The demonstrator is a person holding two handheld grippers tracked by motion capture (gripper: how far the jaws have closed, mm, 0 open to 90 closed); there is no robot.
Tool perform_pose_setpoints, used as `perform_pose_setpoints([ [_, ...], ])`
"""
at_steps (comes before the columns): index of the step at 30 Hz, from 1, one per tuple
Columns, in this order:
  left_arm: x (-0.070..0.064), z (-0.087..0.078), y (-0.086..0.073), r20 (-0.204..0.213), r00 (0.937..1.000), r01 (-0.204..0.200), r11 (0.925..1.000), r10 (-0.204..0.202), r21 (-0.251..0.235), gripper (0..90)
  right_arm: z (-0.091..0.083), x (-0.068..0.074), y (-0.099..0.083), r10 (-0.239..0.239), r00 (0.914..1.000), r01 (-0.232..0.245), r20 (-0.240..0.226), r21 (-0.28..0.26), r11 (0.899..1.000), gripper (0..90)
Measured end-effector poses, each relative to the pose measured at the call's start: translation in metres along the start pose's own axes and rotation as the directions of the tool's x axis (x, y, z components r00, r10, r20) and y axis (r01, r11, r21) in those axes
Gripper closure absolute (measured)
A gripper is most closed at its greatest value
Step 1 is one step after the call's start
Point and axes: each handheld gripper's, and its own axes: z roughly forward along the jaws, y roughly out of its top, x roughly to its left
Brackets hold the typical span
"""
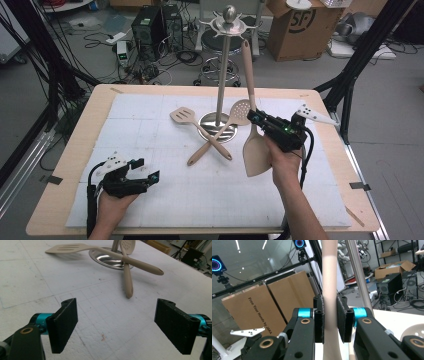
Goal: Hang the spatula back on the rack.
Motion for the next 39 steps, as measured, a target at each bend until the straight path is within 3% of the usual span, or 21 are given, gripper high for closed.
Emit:
perform_pose_setpoints([
  [7, 0.001, -0.001, 0.0, 0.001, 1.0, -0.003, 1.0, 0.003, -0.001, 19.5, -0.003, 0.002, 0.004, -0.004, 1.0, 0.004, 0.007, -0.023, 1.0, 79.1],
  [19, -0.001, 0.0, 0.0, 0.001, 1.0, -0.002, 1.0, 0.002, 0.001, 19.5, -0.006, 0.006, 0.006, -0.009, 0.9996, 0.007, -0.026, -0.044, 0.999, 79.1],
  [31, -0.001, 0.0, 0.0, 0.002, 1.0, 0.0, 1.0, 0.0, -0.003, 19.5, 0.003, 0.007, 0.006, -0.013, 0.9996, 0.013, -0.025, -0.008, 1.0, 79.1],
  [39, 0.0, -0.002, 0.0, 0.0, 1.0, 0.002, 1.0, -0.002, -0.007, 19.5, 0.013, 0.001, 0.003, 0.001, 0.9997, -0.001, -0.025, 0.01, 1.0, 79.0],
])
